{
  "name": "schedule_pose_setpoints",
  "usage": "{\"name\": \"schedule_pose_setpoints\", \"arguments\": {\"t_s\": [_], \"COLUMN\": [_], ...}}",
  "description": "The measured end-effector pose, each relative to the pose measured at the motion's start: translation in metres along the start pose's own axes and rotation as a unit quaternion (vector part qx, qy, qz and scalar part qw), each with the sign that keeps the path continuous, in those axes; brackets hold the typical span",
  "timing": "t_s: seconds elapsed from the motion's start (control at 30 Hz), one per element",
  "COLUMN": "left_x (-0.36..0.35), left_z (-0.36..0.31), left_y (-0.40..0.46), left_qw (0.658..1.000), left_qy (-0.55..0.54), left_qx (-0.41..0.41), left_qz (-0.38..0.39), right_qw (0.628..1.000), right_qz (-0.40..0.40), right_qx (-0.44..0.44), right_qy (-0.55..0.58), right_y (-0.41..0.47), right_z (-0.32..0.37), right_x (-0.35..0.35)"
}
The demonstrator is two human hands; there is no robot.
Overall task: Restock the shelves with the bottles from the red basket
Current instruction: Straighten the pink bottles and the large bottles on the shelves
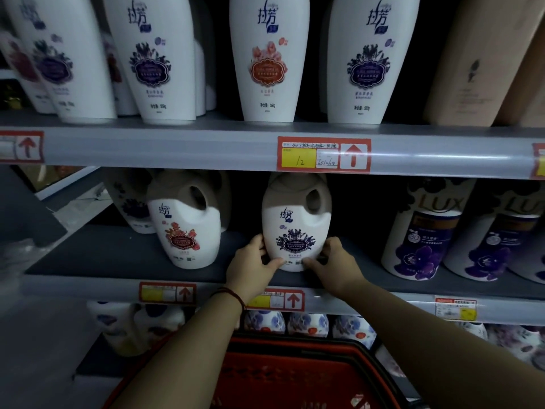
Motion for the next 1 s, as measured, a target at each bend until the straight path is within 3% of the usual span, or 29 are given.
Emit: {"name": "schedule_pose_setpoints", "arguments": {"t_s": [0.13,0.27,0.37,0.4,0.47,0.53,0.57,0.7,0.87,1.0], "left_x": [0.006,0.0,-0.004,-0.006,-0.016,-0.036,-0.049,-0.102,-0.145,-0.161], "left_z": [-0.006,-0.019,-0.039,-0.048,-0.066,-0.087,-0.098,-0.127,-0.143,-0.142], "left_y": [-0.001,-0.017,-0.045,-0.053,-0.064,-0.072,-0.074,-0.062,-0.037,-0.021], "left_qw": [0.999,0.972,0.944,0.94,0.924,0.909,0.911,0.941,0.962,0.976], "left_qy": [0.046,0.229,0.315,0.31,0.286,0.282,0.283,0.27,0.243,0.195], "left_qx": [0.013,0.033,0.031,-0.003,-0.147,-0.261,-0.277,-0.202,-0.108,-0.075], "left_qz": [0.021,0.046,-0.091,-0.142,-0.207,-0.162,-0.114,0.029,0.065,0.066], "right_qw": [1.0,0.985,0.921,0.892,0.867,0.877,0.888,0.93,0.978,0.992], "right_qz": [0.011,0.03,-0.055,-0.072,-0.108,-0.118,-0.122,-0.126,-0.081,-0.059], "right_qx": [0.006,0.035,0.154,0.198,0.237,0.211,0.183,0.083,0.061,0.06], "right_qy": [-0.021,-0.165,-0.354,-0.4,-0.426,-0.416,-0.403,-0.336,-0.185,-0.091], "right_y": [-0.001,-0.015,-0.04,-0.049,-0.064,-0.074,-0.077,-0.072,-0.053,-0.044], "right_z": [0.002,0.002,-0.004,-0.007,-0.021,-0.04,-0.05,-0.088,-0.106,-0.109], "right_x": [-0.003,0.002,0.022,0.033,0.058,0.083,0.095,0.134,0.154,0.146]}}
Point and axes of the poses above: each hand's wrist, its own y-axis towards the middle knuckle, its own x-axis out of the back of the hand, z = x × y, the point moved 1 cm from there along y, towards the middle knuckle, and after that the axes turned 2 degrees about y, right-handed, at the moved point
